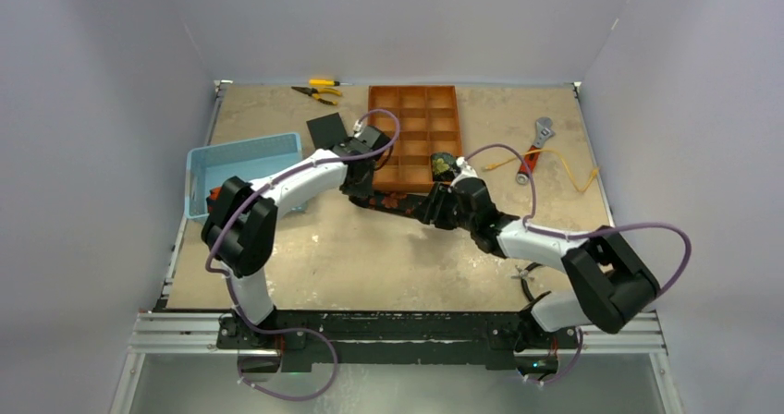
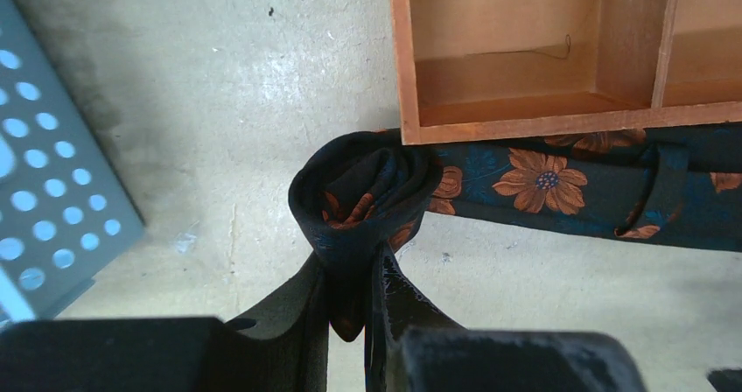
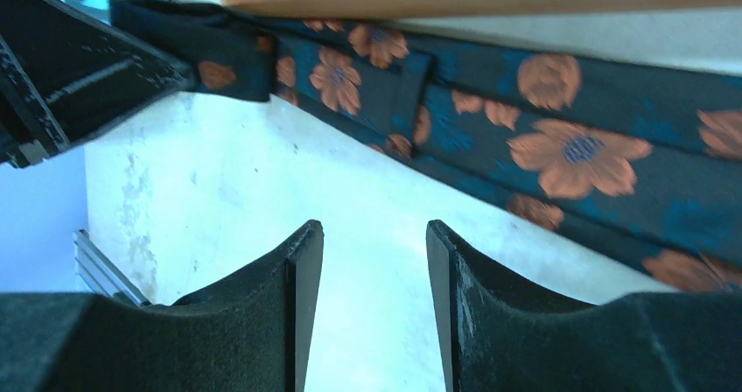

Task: Roll the ties
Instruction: Roll the tie at the center of the board.

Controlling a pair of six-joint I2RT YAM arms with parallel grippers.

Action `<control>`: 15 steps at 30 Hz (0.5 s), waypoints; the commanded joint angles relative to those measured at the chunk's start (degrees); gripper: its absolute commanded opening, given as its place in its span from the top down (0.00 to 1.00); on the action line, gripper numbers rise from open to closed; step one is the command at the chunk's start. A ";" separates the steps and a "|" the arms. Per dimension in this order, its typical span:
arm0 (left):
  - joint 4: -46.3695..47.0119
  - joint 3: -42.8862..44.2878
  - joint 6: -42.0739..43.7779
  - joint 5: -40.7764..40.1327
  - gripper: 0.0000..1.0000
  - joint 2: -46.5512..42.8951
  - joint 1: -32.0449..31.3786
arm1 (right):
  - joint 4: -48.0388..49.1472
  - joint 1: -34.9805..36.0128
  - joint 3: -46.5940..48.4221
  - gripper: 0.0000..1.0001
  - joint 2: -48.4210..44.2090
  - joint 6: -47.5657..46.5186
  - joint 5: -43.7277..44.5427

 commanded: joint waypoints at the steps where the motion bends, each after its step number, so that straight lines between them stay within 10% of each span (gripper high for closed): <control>1: -8.66 6.44 -3.64 -15.39 1.00 3.28 -5.14 | -0.57 -0.11 -4.47 0.50 -6.10 -1.14 3.79; 15: -23.35 19.66 -15.09 -32.34 1.00 19.89 -14.61 | -4.48 -0.13 -11.16 0.50 -20.20 -2.13 7.15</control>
